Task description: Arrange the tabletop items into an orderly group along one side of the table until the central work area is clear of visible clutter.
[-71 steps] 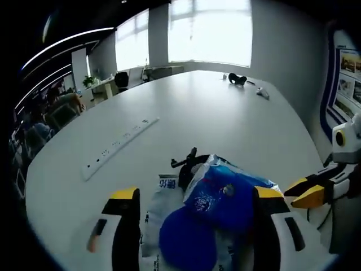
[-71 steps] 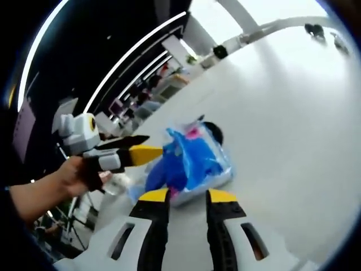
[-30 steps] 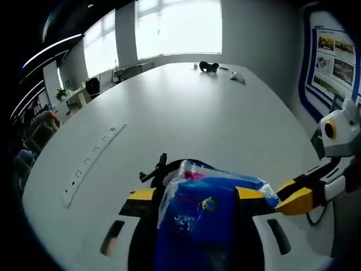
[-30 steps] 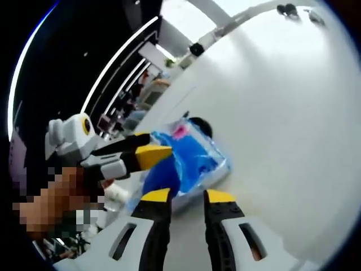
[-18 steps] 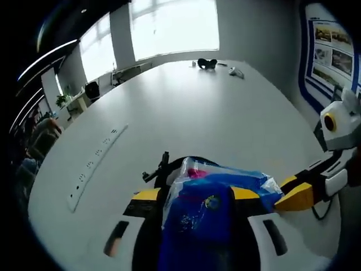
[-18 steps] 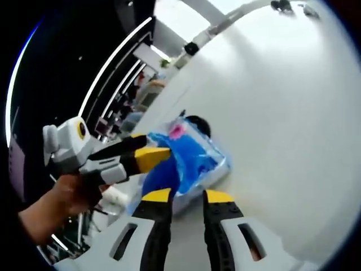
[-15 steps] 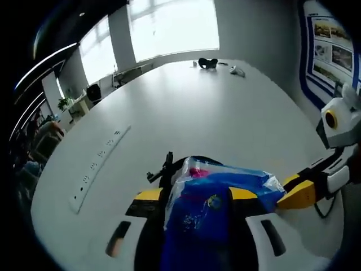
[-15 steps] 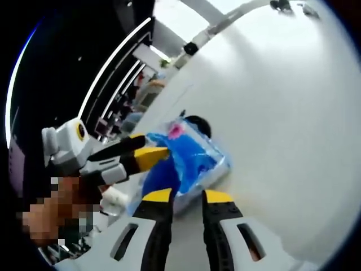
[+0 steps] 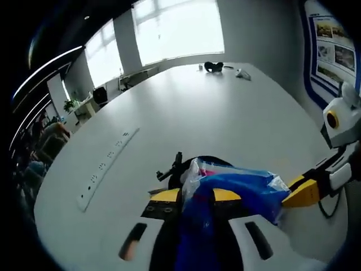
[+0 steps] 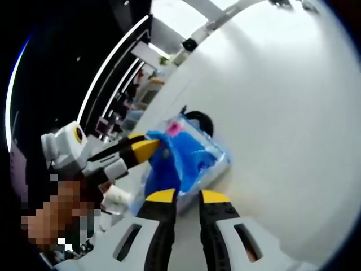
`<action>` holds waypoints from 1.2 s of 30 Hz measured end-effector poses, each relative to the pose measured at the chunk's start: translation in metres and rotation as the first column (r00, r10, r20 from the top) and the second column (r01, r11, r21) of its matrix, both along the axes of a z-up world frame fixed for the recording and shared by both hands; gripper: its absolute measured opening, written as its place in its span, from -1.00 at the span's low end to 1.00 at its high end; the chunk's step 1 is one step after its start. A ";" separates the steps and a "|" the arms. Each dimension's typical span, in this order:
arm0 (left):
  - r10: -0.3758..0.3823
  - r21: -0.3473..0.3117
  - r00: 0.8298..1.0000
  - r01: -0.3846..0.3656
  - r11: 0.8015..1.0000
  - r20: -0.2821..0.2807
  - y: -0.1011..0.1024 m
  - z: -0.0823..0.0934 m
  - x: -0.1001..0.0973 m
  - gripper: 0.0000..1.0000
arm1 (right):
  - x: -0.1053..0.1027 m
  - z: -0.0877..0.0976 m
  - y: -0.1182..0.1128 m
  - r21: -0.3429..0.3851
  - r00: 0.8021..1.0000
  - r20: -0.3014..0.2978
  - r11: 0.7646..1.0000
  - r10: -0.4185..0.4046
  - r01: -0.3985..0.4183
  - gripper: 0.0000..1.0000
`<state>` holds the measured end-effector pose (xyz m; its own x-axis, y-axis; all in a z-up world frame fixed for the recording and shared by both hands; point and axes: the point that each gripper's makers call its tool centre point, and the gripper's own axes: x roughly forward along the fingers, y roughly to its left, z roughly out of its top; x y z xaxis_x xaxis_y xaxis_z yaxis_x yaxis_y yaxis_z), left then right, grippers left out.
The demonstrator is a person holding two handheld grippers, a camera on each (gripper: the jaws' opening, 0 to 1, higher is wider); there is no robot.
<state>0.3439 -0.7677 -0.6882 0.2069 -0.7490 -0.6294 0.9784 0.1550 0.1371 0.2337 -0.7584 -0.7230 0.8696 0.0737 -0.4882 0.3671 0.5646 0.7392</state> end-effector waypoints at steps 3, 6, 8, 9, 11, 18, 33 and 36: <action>0.000 0.002 1.000 0.000 1.000 0.005 0.003 0.001 -0.001 -0.68 | -0.001 0.001 0.000 0.016 1.000 0.005 1.000 -0.009 0.009 -0.81; 0.004 -0.005 1.000 -0.004 1.000 0.008 0.005 0.001 -0.003 -0.73 | -0.003 0.000 -0.001 0.024 1.000 -0.001 1.000 -0.013 0.013 -0.85; 0.006 0.007 1.000 -0.006 1.000 0.023 0.006 -0.001 -0.003 -0.80 | -0.004 0.002 -0.002 0.022 1.000 -0.001 1.000 -0.010 0.010 -0.88; -0.011 0.043 0.997 0.008 0.999 0.076 0.010 -0.002 0.000 -0.92 | -0.004 0.002 -0.002 0.019 1.000 -0.004 1.000 -0.007 0.007 -0.90; -0.002 0.043 0.998 -0.001 0.999 0.065 0.011 -0.002 -0.001 -0.92 | -0.006 0.002 -0.003 0.014 1.000 -0.006 1.000 -0.004 0.004 -0.96; 0.042 0.019 0.999 -0.042 0.999 0.030 0.015 -0.004 -0.001 -0.93 | -0.011 0.002 -0.007 0.017 1.000 -0.020 1.000 -0.023 0.023 -1.00; 0.077 0.000 0.997 -0.077 0.997 -0.010 0.020 -0.002 -0.021 -0.94 | -0.032 0.004 -0.024 0.022 0.996 -0.029 0.996 -0.082 0.083 -1.00; 0.078 -0.007 0.997 -0.078 0.997 -0.024 0.020 -0.001 -0.032 -0.95 | -0.038 0.006 -0.030 0.006 0.996 -0.033 0.996 -0.088 0.088 -1.00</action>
